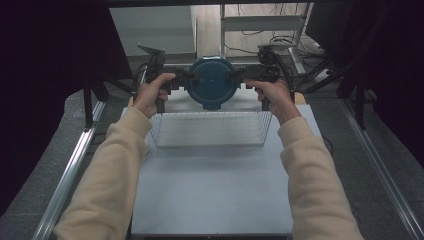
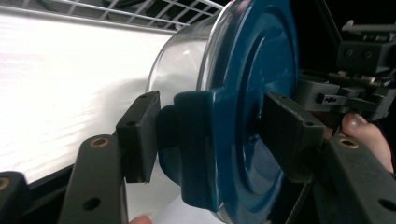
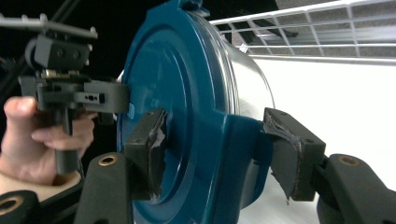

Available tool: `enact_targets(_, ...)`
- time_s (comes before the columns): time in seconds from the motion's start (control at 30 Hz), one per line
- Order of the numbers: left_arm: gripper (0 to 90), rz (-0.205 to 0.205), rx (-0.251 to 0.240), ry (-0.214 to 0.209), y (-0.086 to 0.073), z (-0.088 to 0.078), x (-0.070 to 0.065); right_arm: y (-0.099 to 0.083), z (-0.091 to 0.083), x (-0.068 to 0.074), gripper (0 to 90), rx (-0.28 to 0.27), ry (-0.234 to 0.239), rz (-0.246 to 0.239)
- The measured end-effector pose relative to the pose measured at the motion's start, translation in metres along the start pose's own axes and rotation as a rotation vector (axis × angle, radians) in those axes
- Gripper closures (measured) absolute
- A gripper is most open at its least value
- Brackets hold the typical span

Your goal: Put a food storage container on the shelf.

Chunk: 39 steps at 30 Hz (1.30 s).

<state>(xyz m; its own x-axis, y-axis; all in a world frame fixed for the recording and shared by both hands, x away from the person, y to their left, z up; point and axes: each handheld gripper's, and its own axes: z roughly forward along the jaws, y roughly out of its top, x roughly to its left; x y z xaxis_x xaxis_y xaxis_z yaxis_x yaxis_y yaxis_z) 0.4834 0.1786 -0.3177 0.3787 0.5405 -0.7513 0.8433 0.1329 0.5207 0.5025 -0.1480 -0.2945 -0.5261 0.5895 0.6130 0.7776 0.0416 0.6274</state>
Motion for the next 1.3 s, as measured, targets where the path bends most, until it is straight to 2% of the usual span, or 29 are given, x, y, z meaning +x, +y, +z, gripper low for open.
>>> enact_targets(0.13,39.5,-0.056,-0.022,0.0,0.003,0.008,0.009,0.001,0.006,-0.008,37.6,-0.002,-0.006,0.045)
enact_targets(0.23,39.1,-0.087,-0.029,-0.008,0.005,0.012,0.015,0.002,0.01,-0.015,36.5,0.0,-0.002,0.099)
enact_targets(0.3,39.0,-0.099,-0.034,-0.019,0.005,0.014,0.018,0.003,0.012,-0.015,35.7,0.001,-0.013,0.108)
enact_targets(0.5,39.0,-0.086,-0.062,-0.004,0.003,0.015,0.018,0.002,0.017,-0.022,34.4,0.008,-0.006,0.177)
enact_targets(0.63,37.2,-0.073,-0.063,-0.003,0.001,0.015,0.017,0.001,0.017,-0.019,32.6,0.003,-0.021,0.18)
enact_targets(0.73,31.0,-0.035,-0.099,0.037,0.0,0.014,0.013,0.001,0.016,-0.011,22.1,-0.031,-0.06,0.141)
enact_targets(0.8,26.4,-0.02,-0.12,0.044,-0.001,0.011,0.01,0.002,0.012,-0.004,16.0,-0.058,-0.086,0.129)
enact_targets(0.87,22.0,-0.009,-0.136,0.043,-0.002,0.007,0.006,0.003,0.008,0.005,11.5,-0.063,-0.138,0.069)
enact_targets(0.93,21.4,0.024,-0.163,0.071,-0.004,-0.001,0.001,0.002,0.002,0.013,11.0,-0.071,-0.179,0.014)
enact_targets(1.03,21.2,0.076,-0.176,0.1,-0.011,-0.011,-0.007,-0.002,-0.009,0.022,10.1,-0.07,-0.193,-0.045)
enact_targets(1.1,20.8,0.12,-0.167,0.117,-0.017,-0.018,-0.014,-0.006,-0.018,0.027,9.1,-0.064,-0.203,-0.096)
enact_targets(1.17,21.1,0.177,-0.163,0.146,-0.027,-0.024,-0.021,-0.012,-0.027,0.032,9.2,-0.069,-0.223,-0.149)
enact_targets(1.23,21.3,0.222,-0.157,0.16,-0.037,-0.03,-0.026,-0.021,-0.035,0.036,9.3,-0.062,-0.22,-0.186)
enact_targets(1.3,22.2,0.251,-0.16,0.154,-0.049,-0.036,-0.031,-0.033,-0.043,0.039,9.8,-0.064,-0.228,-0.222)
